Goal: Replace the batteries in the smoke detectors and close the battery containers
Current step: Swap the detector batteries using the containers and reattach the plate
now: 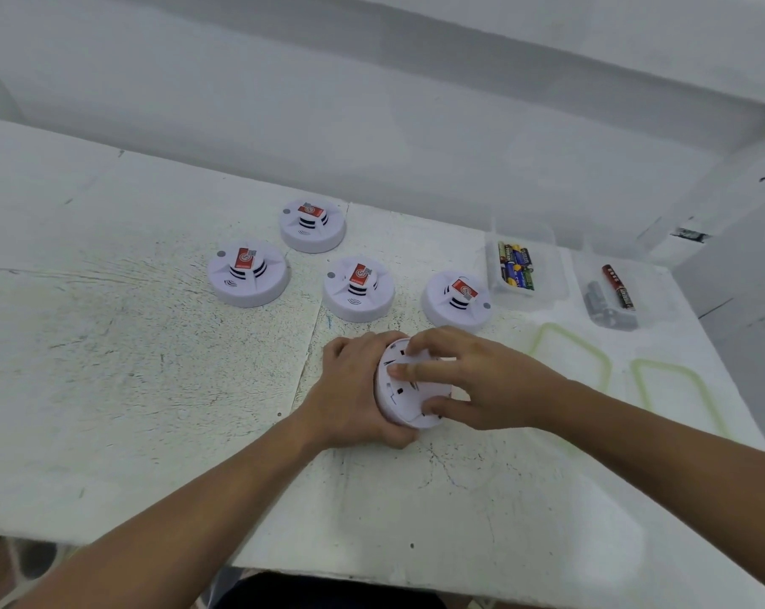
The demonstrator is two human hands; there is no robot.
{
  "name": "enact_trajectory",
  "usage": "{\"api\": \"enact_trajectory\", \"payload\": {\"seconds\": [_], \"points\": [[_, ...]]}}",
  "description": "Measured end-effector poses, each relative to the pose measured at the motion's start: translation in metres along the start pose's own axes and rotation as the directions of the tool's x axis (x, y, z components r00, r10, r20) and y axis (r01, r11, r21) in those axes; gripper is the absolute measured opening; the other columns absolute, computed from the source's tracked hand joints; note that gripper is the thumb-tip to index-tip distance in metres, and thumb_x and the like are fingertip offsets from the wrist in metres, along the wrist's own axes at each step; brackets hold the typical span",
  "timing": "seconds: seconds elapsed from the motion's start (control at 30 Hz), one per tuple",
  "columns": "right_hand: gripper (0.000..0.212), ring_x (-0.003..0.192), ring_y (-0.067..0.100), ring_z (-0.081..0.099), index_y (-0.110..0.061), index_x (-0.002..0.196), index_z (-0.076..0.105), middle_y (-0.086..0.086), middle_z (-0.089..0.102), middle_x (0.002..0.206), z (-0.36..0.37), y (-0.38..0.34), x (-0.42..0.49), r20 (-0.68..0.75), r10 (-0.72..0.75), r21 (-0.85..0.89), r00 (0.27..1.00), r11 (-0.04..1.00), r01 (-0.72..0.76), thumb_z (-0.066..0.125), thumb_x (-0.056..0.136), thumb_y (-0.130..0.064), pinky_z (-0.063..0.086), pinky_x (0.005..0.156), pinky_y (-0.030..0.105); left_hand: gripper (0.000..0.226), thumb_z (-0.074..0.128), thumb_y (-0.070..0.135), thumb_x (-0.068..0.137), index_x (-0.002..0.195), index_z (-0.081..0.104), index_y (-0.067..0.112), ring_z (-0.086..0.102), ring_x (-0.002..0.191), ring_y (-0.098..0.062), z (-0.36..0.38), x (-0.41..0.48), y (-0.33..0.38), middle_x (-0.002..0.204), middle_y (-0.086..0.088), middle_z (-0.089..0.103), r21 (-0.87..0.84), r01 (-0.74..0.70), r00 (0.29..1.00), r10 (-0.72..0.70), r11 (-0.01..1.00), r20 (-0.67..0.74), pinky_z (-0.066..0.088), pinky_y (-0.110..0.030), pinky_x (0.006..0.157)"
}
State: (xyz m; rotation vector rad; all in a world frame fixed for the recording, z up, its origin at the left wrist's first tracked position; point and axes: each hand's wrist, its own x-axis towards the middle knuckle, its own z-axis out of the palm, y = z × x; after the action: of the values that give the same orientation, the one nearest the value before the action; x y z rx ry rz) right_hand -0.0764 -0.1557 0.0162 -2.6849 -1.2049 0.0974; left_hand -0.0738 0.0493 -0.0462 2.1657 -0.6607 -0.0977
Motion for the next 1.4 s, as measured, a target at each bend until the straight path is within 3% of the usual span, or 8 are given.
{"api": "enact_trajectory", "payload": {"seconds": [0.17,0.37,0.53,0.63,0.73,0.93,1.23,1.4], "points": [[0.045,0.101,0.023,0.053,-0.023,0.125,0.055,0.007,0.055,0.116,-0.003,-0.002,0.004,-0.017,-0.088,-0.141,0.996,0.986,0.085,0.059,0.085,-0.044,0.052,0.069,0.032,0.089,0.065,0.066,0.049,0.125,0.033,0.034,0.043,0.113,0.002,0.003,0.000,-0.002,0.119,0.018,0.047,0.008,-0.083,0.997,0.083,0.997,-0.007,0.018,-0.024,0.099],[0.058,0.083,0.021,0.058,-0.010,0.104,0.063,0.004,0.063,0.096,-0.005,-0.001,0.016,-0.037,-0.085,-0.232,0.996,0.970,0.074,0.067,0.067,-0.055,0.044,0.061,0.024,0.091,0.074,0.059,0.053,0.129,0.039,0.023,0.048,0.106,-0.006,0.005,0.003,-0.007,0.118,0.014,0.049,0.000,-0.166,0.985,0.166,0.986,-0.043,0.033,-0.030,0.097],[0.063,0.071,0.021,0.056,-0.007,0.093,0.063,0.004,0.063,0.084,-0.005,0.001,0.019,-0.042,-0.088,-0.299,0.995,0.951,0.071,0.069,0.062,-0.061,0.037,0.053,0.023,0.094,0.081,0.055,0.053,0.129,0.041,0.018,0.047,0.104,-0.009,0.005,0.003,-0.006,0.119,0.009,0.049,0.002,-0.194,0.980,0.194,0.981,-0.053,0.036,-0.029,0.095],[0.065,0.067,0.022,0.055,-0.006,0.091,0.063,0.005,0.062,0.081,0.000,0.001,0.019,-0.064,-0.081,-0.285,0.995,0.957,0.059,0.068,0.061,-0.063,0.037,0.050,0.024,0.094,0.075,0.063,0.051,0.128,0.040,0.020,0.048,0.107,-0.011,0.007,0.003,-0.008,0.119,0.010,0.049,0.060,-0.186,0.980,0.189,0.981,-0.059,0.033,-0.036,0.101],[0.067,0.067,0.020,0.054,-0.006,0.091,0.062,0.004,0.061,0.082,0.002,0.001,0.019,-0.076,-0.063,-0.262,0.995,0.964,0.041,0.062,0.063,-0.068,0.038,0.049,0.024,0.097,0.068,0.071,0.048,0.128,0.033,0.028,0.040,0.118,-0.002,0.006,0.002,-0.009,0.120,0.019,0.041,0.079,-0.125,0.992,0.127,0.989,-0.025,0.017,-0.042,0.113],[0.068,0.067,0.021,0.054,-0.006,0.092,0.061,0.005,0.062,0.082,0.006,0.003,0.018,-0.110,-0.069,-0.248,0.992,0.968,0.040,0.057,0.065,-0.069,0.044,0.046,0.025,0.100,0.072,0.067,0.049,0.132,0.033,0.027,0.043,0.119,0.007,0.004,0.004,-0.006,0.126,0.022,0.040,0.010,-0.068,0.995,0.068,0.998,0.068,0.000,-0.041,0.117],[0.067,0.067,0.021,0.053,-0.004,0.090,0.062,0.006,0.060,0.082,0.012,0.002,0.014,-0.167,-0.011,-0.219,0.986,0.975,-0.026,0.064,0.062,-0.065,0.044,0.046,0.026,0.094,0.070,0.068,0.047,0.125,0.036,0.030,0.047,0.114,-0.004,0.004,0.003,-0.004,0.119,0.018,0.045,0.034,-0.072,0.997,0.072,0.997,0.014,0.009,-0.027,0.110],[0.069,0.069,0.021,0.054,-0.004,0.091,0.062,0.006,0.060,0.084,0.014,0.003,0.011,-0.185,0.040,-0.173,0.982,0.982,-0.073,0.062,0.061,-0.066,0.045,0.047,0.026,0.091,0.075,0.065,0.046,0.121,0.034,0.034,0.049,0.110,-0.004,0.002,0.004,-0.001,0.115,0.018,0.046,0.031,-0.067,0.998,0.066,0.997,0.011,0.017,-0.029,0.107]]}}
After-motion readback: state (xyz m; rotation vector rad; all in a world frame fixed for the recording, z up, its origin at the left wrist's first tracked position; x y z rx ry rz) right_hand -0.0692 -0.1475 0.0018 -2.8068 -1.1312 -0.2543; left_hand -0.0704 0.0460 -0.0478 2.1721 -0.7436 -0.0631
